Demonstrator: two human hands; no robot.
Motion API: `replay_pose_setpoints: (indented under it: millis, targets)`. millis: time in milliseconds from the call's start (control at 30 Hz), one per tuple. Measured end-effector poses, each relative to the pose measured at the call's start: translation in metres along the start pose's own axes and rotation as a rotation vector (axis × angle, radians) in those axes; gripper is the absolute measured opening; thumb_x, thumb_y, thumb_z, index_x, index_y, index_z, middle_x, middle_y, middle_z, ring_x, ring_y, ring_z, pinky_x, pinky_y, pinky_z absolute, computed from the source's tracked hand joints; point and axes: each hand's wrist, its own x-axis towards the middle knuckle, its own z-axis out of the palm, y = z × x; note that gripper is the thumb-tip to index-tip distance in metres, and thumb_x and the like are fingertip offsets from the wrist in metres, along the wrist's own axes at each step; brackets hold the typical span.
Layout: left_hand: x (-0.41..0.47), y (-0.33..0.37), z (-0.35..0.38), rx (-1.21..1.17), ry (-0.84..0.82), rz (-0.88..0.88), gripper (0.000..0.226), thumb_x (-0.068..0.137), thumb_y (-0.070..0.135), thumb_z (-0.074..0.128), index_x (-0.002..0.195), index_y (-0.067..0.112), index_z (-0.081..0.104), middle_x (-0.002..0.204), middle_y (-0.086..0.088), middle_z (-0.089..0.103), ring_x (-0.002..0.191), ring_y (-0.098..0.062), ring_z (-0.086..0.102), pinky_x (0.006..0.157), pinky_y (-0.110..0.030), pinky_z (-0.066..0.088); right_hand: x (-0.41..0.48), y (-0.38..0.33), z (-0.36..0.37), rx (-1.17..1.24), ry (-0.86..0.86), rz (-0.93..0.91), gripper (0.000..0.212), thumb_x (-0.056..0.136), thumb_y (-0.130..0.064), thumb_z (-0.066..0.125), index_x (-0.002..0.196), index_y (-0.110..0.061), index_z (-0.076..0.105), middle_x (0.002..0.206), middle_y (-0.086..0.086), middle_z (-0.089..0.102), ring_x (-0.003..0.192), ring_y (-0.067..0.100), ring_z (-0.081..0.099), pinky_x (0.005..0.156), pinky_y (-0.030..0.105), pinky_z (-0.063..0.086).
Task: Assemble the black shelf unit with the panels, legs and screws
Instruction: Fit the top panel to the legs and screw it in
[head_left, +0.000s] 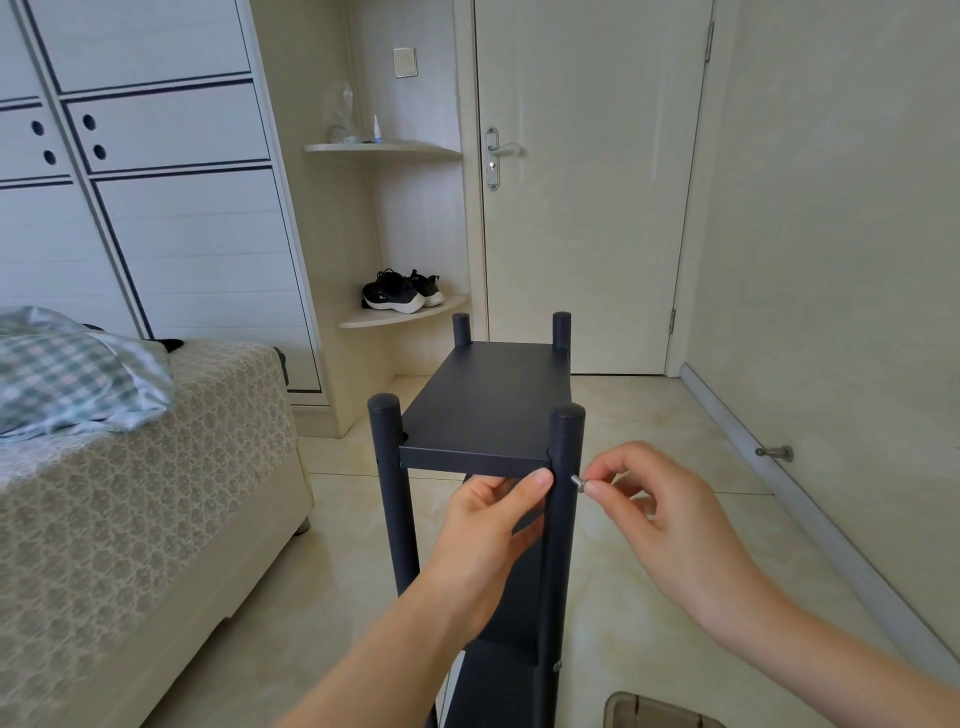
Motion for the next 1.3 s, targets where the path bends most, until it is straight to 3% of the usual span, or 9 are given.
replay_pose_setpoints:
  millis: [267,400,600,967,1067,1200,1300]
  targets:
    - [-0.001,0.002,0.001,0.009,0.005,-0.023,0.021,0.095,0.021,0.063,0.107,0.007,0.072,0.106,-0.010,0.075,0.104,-0.020,0.071,0.086,-0.027,0.052,-0.002,0.000,0.000,-0.024,0.032,-0.080,0.021,0.089,-0.013,0.066,0.080,-0.031,0.060,0.087,-0.012,0.061,0.084,0.011,0.060,0.071,0.015,0.046]
    - [-0.002,0.003,0.000,0.012,0.013,-0.021,0.014,0.094,0.020,0.063,0.099,0.011,0.073,0.100,-0.006,0.076,0.100,-0.018,0.072,0.084,-0.026,0.053,-0.003,0.000,0.001,0.092,0.018,0.049,0.018,0.091,-0.014,0.065,0.081,-0.030,0.062,0.079,-0.023,0.062,0.077,0.006,0.059,0.063,0.010,0.041]
    - [-0.005,0.003,0.002,0.009,0.021,-0.018,0.014,0.095,0.019,0.062,0.102,0.012,0.072,0.101,-0.004,0.076,0.101,-0.016,0.072,0.076,-0.019,0.055,-0.001,0.002,0.001,0.169,-0.020,0.148,0.015,0.091,-0.016,0.064,0.083,-0.029,0.065,0.074,-0.022,0.063,0.072,0.004,0.060,0.062,0.009,0.042]
    - [-0.007,0.007,0.002,0.006,0.026,-0.036,0.012,0.094,0.018,0.063,0.100,0.011,0.071,0.097,-0.003,0.076,0.097,-0.016,0.073,0.077,-0.021,0.056,-0.001,0.002,0.001,0.168,-0.014,0.151,0.016,0.089,-0.020,0.066,0.081,-0.034,0.063,0.085,-0.017,0.064,0.077,0.011,0.061,0.070,0.026,0.050]
    - [-0.008,0.007,0.002,0.000,0.039,-0.035,0.016,0.092,0.018,0.065,0.104,0.009,0.071,0.099,-0.005,0.076,0.099,-0.017,0.072,0.077,-0.021,0.056,0.001,0.002,0.003,0.204,-0.014,0.169,0.021,0.088,-0.018,0.067,0.085,-0.038,0.060,0.089,-0.014,0.064,0.077,0.014,0.062,0.074,0.033,0.054]
    - [-0.009,0.007,0.004,0.013,0.063,-0.016,0.021,0.091,0.017,0.067,0.108,0.005,0.070,0.098,-0.007,0.076,0.097,-0.018,0.073,0.076,-0.019,0.056,0.008,0.001,0.002,0.300,-0.086,0.241,0.026,0.091,-0.017,0.066,0.107,-0.035,0.059,0.098,-0.011,0.067,0.092,0.013,0.067,0.074,0.027,0.056]
    - [-0.010,0.007,0.001,0.103,0.058,-0.002,0.019,0.093,0.018,0.066,0.107,0.007,0.072,0.100,-0.006,0.077,0.098,-0.017,0.073,0.078,-0.020,0.056,0.013,-0.002,-0.001,0.369,-0.207,0.296,0.039,0.094,-0.017,0.062,0.121,-0.044,0.057,0.114,-0.013,0.066,0.107,0.003,0.063,0.090,0.028,0.053]
